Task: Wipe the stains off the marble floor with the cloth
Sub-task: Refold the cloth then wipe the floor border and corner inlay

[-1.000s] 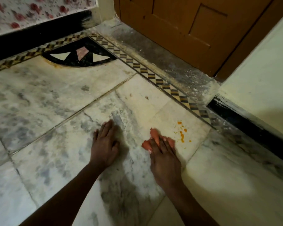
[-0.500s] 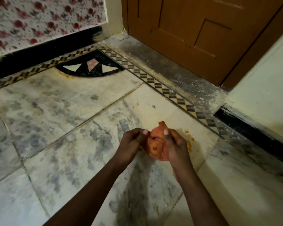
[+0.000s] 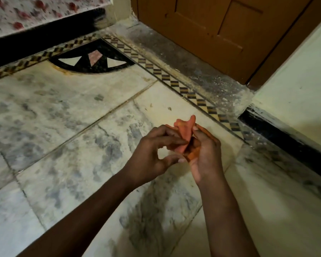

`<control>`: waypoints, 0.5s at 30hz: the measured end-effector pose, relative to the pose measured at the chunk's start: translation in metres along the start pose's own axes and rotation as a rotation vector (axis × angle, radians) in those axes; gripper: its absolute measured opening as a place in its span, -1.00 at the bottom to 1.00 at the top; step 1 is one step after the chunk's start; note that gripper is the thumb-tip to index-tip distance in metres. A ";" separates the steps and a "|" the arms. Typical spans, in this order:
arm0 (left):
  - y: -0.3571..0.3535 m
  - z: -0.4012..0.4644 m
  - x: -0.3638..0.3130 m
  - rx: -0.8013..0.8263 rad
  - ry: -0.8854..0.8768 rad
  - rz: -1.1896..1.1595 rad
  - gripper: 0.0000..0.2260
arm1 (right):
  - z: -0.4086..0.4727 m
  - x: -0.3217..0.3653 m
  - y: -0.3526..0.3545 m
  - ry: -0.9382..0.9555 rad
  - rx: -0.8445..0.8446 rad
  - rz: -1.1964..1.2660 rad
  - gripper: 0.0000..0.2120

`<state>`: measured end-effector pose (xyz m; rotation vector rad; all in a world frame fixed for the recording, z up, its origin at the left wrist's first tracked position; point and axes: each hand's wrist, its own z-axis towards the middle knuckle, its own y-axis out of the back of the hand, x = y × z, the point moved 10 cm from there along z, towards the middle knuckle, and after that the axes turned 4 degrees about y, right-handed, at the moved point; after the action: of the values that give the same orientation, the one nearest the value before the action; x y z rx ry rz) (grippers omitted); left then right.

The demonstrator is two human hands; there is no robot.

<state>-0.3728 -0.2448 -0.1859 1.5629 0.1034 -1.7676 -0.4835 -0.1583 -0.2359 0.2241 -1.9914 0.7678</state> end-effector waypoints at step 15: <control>0.024 -0.003 0.012 -0.161 0.208 -0.314 -0.92 | -0.016 0.010 -0.019 -0.017 0.206 0.003 -0.63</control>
<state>-0.3560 -0.2656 -0.1870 1.6752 0.6072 -1.7723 -0.4687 -0.1615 -0.2137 0.3498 -1.9282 0.9770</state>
